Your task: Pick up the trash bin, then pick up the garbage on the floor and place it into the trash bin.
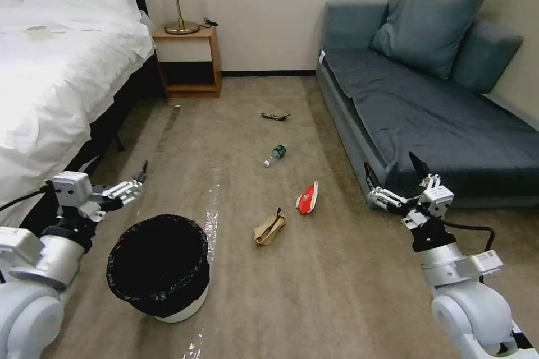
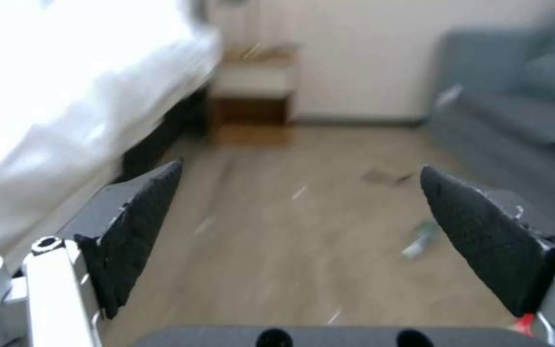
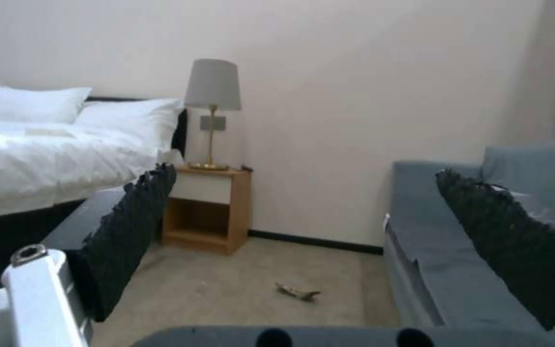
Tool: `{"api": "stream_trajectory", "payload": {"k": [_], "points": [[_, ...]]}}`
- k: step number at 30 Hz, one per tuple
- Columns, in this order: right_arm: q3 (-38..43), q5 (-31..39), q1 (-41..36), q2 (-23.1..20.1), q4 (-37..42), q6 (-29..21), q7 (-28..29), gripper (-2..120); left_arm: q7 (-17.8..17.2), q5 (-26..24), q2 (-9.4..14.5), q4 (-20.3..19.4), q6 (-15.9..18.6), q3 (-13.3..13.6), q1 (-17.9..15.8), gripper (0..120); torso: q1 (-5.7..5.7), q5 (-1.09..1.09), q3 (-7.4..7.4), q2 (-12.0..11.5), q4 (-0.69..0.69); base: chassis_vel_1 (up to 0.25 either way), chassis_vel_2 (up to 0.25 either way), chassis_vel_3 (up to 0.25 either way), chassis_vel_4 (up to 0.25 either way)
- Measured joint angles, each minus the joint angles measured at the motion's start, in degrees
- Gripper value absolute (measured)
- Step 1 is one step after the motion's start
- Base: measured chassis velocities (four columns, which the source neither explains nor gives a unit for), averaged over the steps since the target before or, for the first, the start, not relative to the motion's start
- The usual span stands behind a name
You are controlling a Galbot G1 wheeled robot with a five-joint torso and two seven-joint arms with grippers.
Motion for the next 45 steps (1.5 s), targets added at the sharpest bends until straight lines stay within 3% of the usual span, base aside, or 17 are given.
{"api": "stream_trajectory", "payload": {"k": [1,2,5,6,9,15,17,20,21,23,31,38,41,44,45], "points": [[-0.4,-0.5,0.0,0.0,-0.3,0.0,0.3,100,-7.7,-5.4,1.3,-0.4,7.0,-2.2,-0.2,98,0.0,0.01,0.0,0.0,0.0,0.0,0.0,0.0,0.0],[-0.4,-0.5,0.0,0.0,-0.3,0.0,0.3,100,-7.7,-5.4,1.3,-0.4,7.0,-2.2,-0.2,98,0.0,0.01,0.0,0.0,0.0,0.0,0.0,0.0,0.0],[-1.2,-1.5,0.0,-0.2,-1.0,0.0,0.8,100,-21.7,-18.3,3.6,-0.2,14.5,-5.3,-0.8,97,0.0,0.0,0.0,0.0,0.01,0.0,0.0,0.0,0.0],[-1.2,-1.5,0.0,-0.2,-1.0,0.0,0.8,100,-21.7,-18.3,3.6,-0.2,14.5,-5.3,-0.8,97,0.0,0.0,0.0,0.0,0.01,0.0,0.0,0.0,0.0],[-1.9,-2.7,0.1,-0.3,-2.1,0.4,1.0,100,-25.6,-26.5,5.5,1.0,16.7,-6.4,0.0,98,0.0,0.01,0.0,0.0,0.01,0.0,0.0,0.0,0.0],[-3.1,-4.1,0.2,0.1,-3.0,0.7,1.0,100,-25.1,-30.8,6.9,4.3,16.7,-3.8,-0.8,98,0.0,0.0,0.0,0.0,-0.02,0.0,0.0,0.0,0.0],[-3.6,-4.7,0.2,0.2,-3.3,0.9,1.0,100,-26.5,-33.0,6.5,4.7,16.7,-2.9,-0.8,98,0.0,0.01,0.0,0.0,-0.02,0.0,0.0,0.0,0.0],[-4.5,-7.1,0.0,0.4,-4.3,1.8,1.0,100,-33.6,-40.4,3.2,5.3,16.5,-0.5,0.4,98,0.0,0.0,0.0,0.0,0.01,0.0,0.0,0.0,0.0],[-4.5,-7.1,0.0,0.4,-4.3,1.8,1.0,100,-33.6,-40.4,3.2,5.3,16.5,-0.5,0.4,98,0.0,0.0,0.0,0.0,0.01,0.0,0.0,0.0,0.0],[-4.9,-8.2,-0.4,0.5,-5.0,2.2,1.0,100,-36.1,-40.8,1.0,6.2,16.4,0.5,1.1,98,0.0,0.0,0.0,0.0,0.01,0.0,0.0,0.0,0.0],[-5.8,-9.5,-0.4,0.7,-6.1,2.6,0.8,100,-39.1,-39.8,-0.8,6.6,16.2,0.6,1.5,98,0.0,0.02,0.0,0.0,0.0,0.0,0.0,0.0,0.0],[-6.2,-10.0,-0.4,1.0,-6.5,2.8,0.8,100,-40.1,-39.7,-1.9,11.4,16.1,1.0,0.7,98,0.0,0.01,0.0,0.0,0.01,0.0,0.0,0.0,0.0],[-6.2,-10.1,-0.4,0.8,-6.6,2.8,0.8,100,-38.3,-39.0,-2.4,14.8,16.1,2.2,-0.4,100,0.0,0.01,0.0,0.0,0.0,0.0,0.0,0.0,0.0],[-6.1,-10.1,-0.5,0.7,-6.6,2.8,0.8,100,-32.7,-36.2,-3.1,18.6,16.1,4.2,-2.4,100,0.0,0.0,0.0,0.0,-0.01,0.0,0.0,0.0,0.0],[-6.1,-10.1,-0.5,0.7,-6.6,2.8,0.8,100,-32.7,-36.2,-3.1,18.6,16.1,4.2,-2.4,100,0.0,0.0,0.0,0.0,-0.01,0.0,0.0,0.0,0.0]]}}
